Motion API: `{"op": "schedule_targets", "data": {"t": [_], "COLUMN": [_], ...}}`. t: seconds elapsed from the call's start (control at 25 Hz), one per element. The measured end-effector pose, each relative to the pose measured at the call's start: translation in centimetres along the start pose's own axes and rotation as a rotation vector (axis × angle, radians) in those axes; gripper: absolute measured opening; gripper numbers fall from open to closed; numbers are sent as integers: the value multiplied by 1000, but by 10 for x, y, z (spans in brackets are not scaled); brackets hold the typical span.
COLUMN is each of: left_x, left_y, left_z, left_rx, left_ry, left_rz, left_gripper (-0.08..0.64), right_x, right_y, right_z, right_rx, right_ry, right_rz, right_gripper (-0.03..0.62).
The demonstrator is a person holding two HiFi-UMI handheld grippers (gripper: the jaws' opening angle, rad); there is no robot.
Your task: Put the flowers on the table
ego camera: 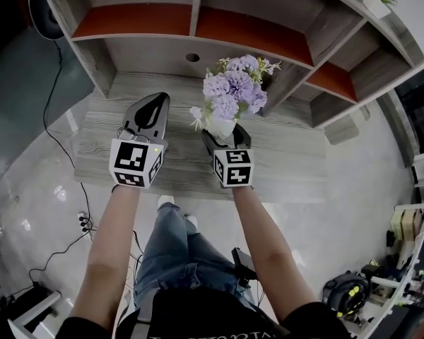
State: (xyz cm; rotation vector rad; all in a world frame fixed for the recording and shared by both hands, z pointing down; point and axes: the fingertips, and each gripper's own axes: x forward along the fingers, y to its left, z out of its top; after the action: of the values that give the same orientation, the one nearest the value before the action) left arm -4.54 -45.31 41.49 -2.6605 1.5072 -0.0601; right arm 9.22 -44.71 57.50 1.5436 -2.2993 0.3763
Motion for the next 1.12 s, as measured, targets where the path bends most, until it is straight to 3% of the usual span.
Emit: {"op": "schedule_targets", "data": {"t": [0.44,0.84,1.12], "left_x": [1,-6,-11], "left_y": [6,10,16], "left_z": [-1,6,5], "left_rx": [30,35,33], "left_ry": [-4,-14,-11], "left_rz": [-1,38,55], "left_gripper": [12,12,12], "right_x": [23,28,25], "right_y": [-5,-6,-8], "right_z": [-11,-31,-35], "right_rx": [-25,-89,-59], "right_ry": [-27,30,17], "right_rz": [-9,-5,5], "right_gripper": [374,374,376]}}
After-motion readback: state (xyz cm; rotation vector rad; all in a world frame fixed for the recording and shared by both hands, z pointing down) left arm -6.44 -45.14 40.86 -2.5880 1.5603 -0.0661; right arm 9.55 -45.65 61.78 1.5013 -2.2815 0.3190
